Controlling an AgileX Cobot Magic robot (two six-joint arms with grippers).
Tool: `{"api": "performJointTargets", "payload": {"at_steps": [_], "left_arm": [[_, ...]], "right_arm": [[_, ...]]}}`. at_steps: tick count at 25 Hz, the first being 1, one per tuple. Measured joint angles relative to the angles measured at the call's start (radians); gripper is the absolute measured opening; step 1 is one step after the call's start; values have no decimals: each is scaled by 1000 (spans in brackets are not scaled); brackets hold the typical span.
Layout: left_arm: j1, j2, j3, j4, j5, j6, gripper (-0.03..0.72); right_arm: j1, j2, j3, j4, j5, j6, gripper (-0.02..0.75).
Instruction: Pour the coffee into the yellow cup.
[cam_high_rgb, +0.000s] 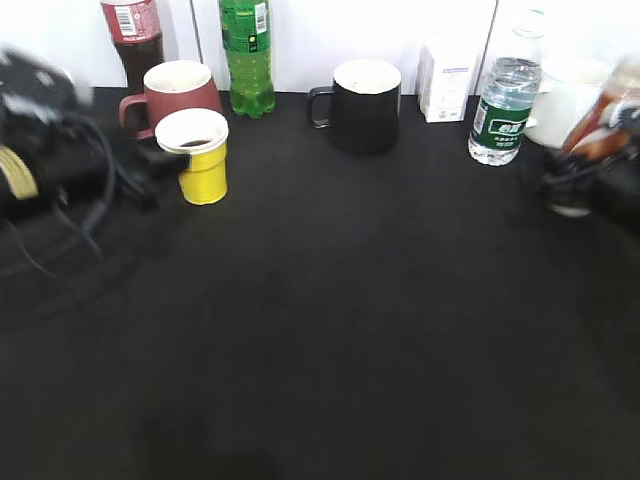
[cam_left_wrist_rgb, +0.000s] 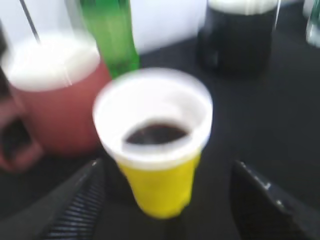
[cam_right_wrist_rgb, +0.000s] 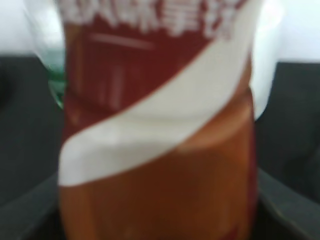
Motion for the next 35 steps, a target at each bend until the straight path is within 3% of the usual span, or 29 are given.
{"api": "performJointTargets", "payload": {"at_steps": [5, 7, 10, 14, 17, 19, 20, 21, 22, 23, 26, 29, 35], "left_arm": [[0, -237, 1, 9, 177, -130, 585], [0, -346, 1, 4, 322, -191, 585], [0, -460, 1, -16, 510, -202, 584], [-18, -593, 1, -152, 768, -202, 582], [-106, -743, 1, -226, 1052, -202, 562], [-173, -882, 1, -246, 1249, -202, 551], [-197, -937, 1, -270, 1330, -186, 547], [-212, -982, 1, -292, 1403, -159, 545], [-217, -1029, 1, -315, 1464, -126, 545], [-219, -1082, 1, -327, 1506, -94, 545], [-219, -1181, 3, -338, 1581, -36, 545], [-219, -1286, 68, -421, 1621, 48, 545], [-219, -1483, 81, -423, 1641, 65, 545]], "right_arm": [[0, 64, -10, -5, -84, -26, 552], [0, 63, -8, -5, -33, -23, 611], [0, -5, 38, -5, 68, 18, 624], [0, -110, 124, -5, 191, 48, 624], [0, -228, 136, -5, 402, 64, 623], [0, -334, 80, -5, 646, 129, 616], [0, -354, 63, -5, 696, 138, 613], [0, -412, 4, -5, 876, 150, 596], [0, -435, -14, -3, 937, 153, 588], [0, -513, -72, 17, 1088, 154, 578], [0, -680, -147, 95, 1344, 156, 577], [0, -924, -161, 143, 1620, 131, 577], [0, -1390, -161, 199, 1967, -5, 577]]}}
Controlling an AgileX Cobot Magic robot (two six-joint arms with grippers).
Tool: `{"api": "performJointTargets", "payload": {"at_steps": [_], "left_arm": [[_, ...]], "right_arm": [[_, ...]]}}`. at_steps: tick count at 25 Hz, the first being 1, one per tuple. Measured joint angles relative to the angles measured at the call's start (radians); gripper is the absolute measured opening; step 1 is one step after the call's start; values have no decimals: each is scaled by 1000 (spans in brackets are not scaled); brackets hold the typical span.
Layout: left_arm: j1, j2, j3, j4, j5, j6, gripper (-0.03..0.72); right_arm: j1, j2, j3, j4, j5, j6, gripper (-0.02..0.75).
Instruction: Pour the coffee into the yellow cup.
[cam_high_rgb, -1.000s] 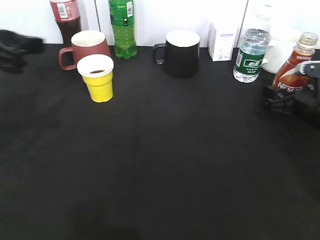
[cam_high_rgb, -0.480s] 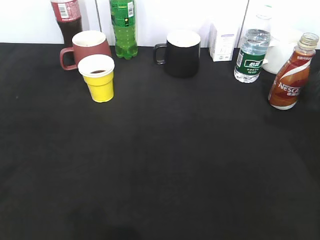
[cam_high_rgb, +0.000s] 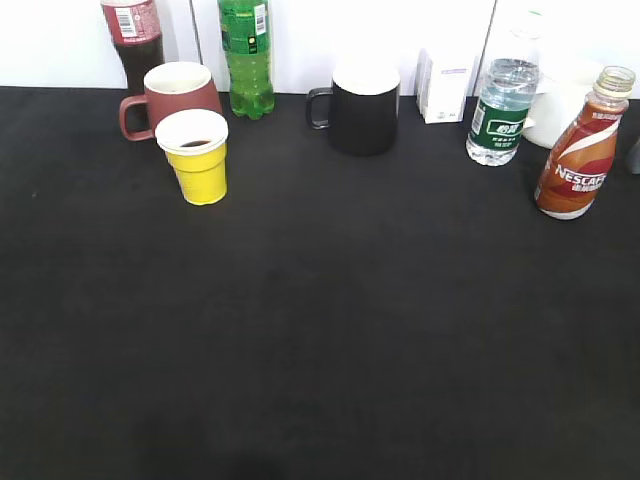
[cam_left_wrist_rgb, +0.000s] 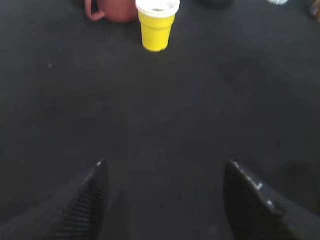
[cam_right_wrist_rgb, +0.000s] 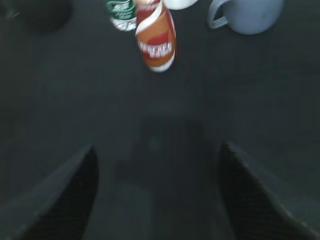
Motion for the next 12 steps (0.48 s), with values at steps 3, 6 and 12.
{"api": "performJointTargets", "payload": {"at_steps": [3, 6, 12], "left_arm": [[0, -32, 0, 0, -1, 15, 513], [0, -38, 0, 0, -1, 19, 486], [0, -38, 34, 0, -105, 58, 477]], "right_arm": [[0, -290, 85, -13, 113, -18, 577], [0, -512, 198, -34, 193, -19, 576], [0, -590, 284, -41, 129, -22, 575]]}}
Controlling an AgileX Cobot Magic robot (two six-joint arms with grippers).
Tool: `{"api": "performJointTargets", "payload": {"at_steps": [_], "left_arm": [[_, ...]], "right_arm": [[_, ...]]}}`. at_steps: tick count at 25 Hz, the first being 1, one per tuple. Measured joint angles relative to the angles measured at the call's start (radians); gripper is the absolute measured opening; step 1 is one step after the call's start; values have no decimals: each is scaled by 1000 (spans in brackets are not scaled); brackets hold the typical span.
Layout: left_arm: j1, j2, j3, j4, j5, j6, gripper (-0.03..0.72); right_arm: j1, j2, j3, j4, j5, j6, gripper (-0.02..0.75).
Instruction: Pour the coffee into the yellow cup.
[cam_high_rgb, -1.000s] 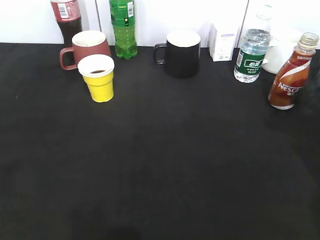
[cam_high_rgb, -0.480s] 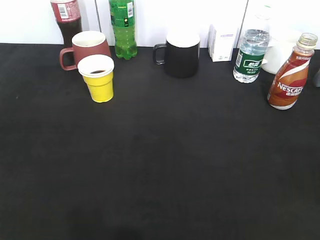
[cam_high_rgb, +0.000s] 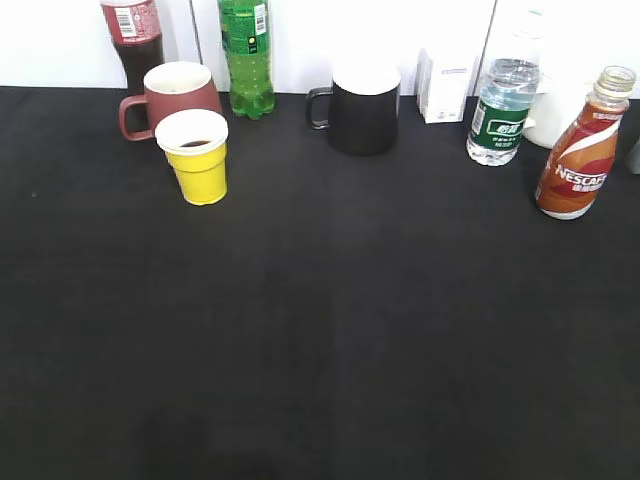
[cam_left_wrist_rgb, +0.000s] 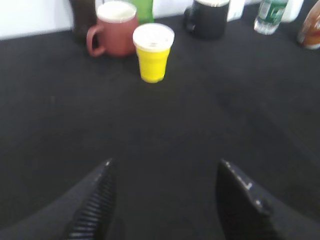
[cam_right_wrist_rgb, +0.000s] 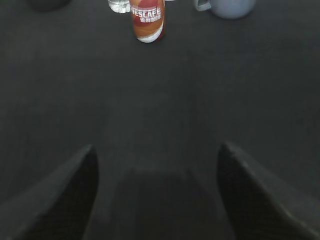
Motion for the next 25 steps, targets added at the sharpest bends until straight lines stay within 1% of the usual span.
{"api": "performJointTargets", "payload": {"at_steps": [2, 4, 5, 6, 9, 14, 15, 21, 25], "left_arm": [[0, 0, 0, -13, 3, 17, 477], [0, 0, -21, -38, 106, 36, 477], [0, -1, -11, -40, 169, 39, 477], [0, -15, -5, -41, 188, 41, 477], [0, -30, -5, -41, 193, 42, 460], [8, -30, -5, -41, 194, 42, 456], [33, -30, -5, -41, 194, 42, 450], [260, -30, -5, -41, 194, 42, 424], [372, -53, -5, -41, 194, 42, 414]], "right_arm": [[0, 0, 0, 0, -5, 0, 575], [0, 0, 0, -1, -5, 0, 575], [0, 0, 0, -1, -6, 0, 575], [0, 0, 0, 0, -7, 0, 575], [0, 0, 0, 0, -9, -1, 575], [0, 0, 0, 2, -12, -1, 573], [0, 0, 0, 2, -12, -1, 573], [0, 0, 0, 3, -13, -2, 574], [0, 0, 0, 3, -13, -1, 574]]}}
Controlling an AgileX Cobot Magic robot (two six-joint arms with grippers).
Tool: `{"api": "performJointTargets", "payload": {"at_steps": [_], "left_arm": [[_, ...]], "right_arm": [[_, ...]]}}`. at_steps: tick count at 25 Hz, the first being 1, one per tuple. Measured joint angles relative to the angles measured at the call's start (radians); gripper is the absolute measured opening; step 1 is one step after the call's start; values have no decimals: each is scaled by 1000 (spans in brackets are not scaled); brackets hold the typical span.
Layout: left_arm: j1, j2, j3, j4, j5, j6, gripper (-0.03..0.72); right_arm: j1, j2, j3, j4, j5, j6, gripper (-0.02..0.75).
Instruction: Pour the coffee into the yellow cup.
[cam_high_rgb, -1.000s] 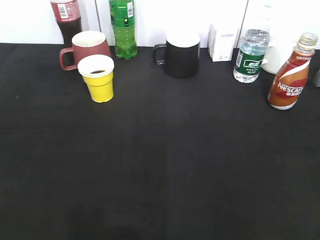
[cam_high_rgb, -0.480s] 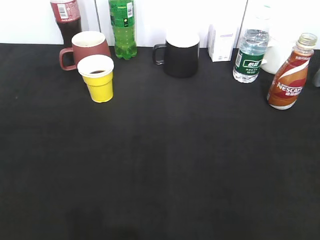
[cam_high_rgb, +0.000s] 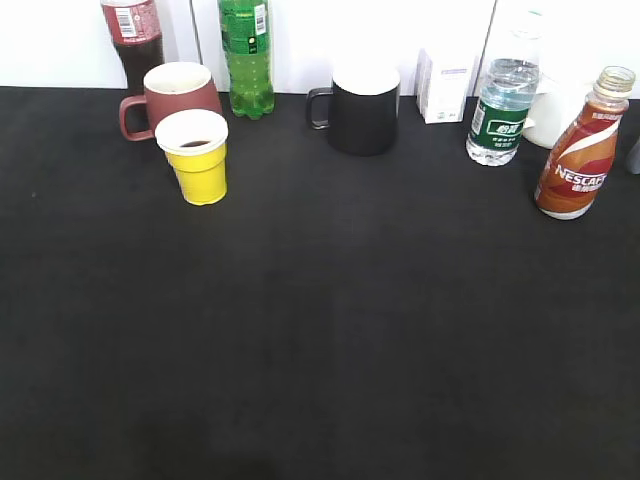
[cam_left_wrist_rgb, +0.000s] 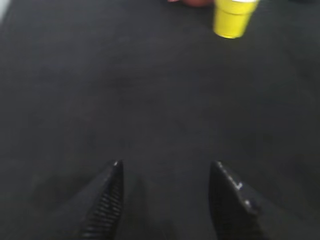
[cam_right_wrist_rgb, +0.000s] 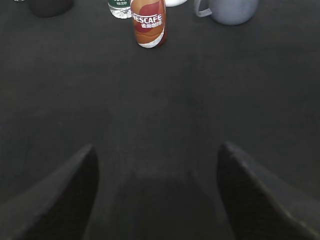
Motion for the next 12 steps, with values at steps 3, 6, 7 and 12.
{"api": "performJointTargets", "payload": {"at_steps": [3, 6, 7, 12], "left_arm": [[71, -85, 0, 0, 0, 0, 387], [102, -86, 0, 0, 0, 0, 344], [118, -87, 0, 0, 0, 0, 327], [134, -87, 0, 0, 0, 0, 290]], "right_arm": [[0, -1, 0, 1, -1, 0, 573], [0, -1, 0, 1, -2, 0, 573], [0, -1, 0, 1, -2, -1, 573], [0, -1, 0, 1, -2, 0, 573]]}}
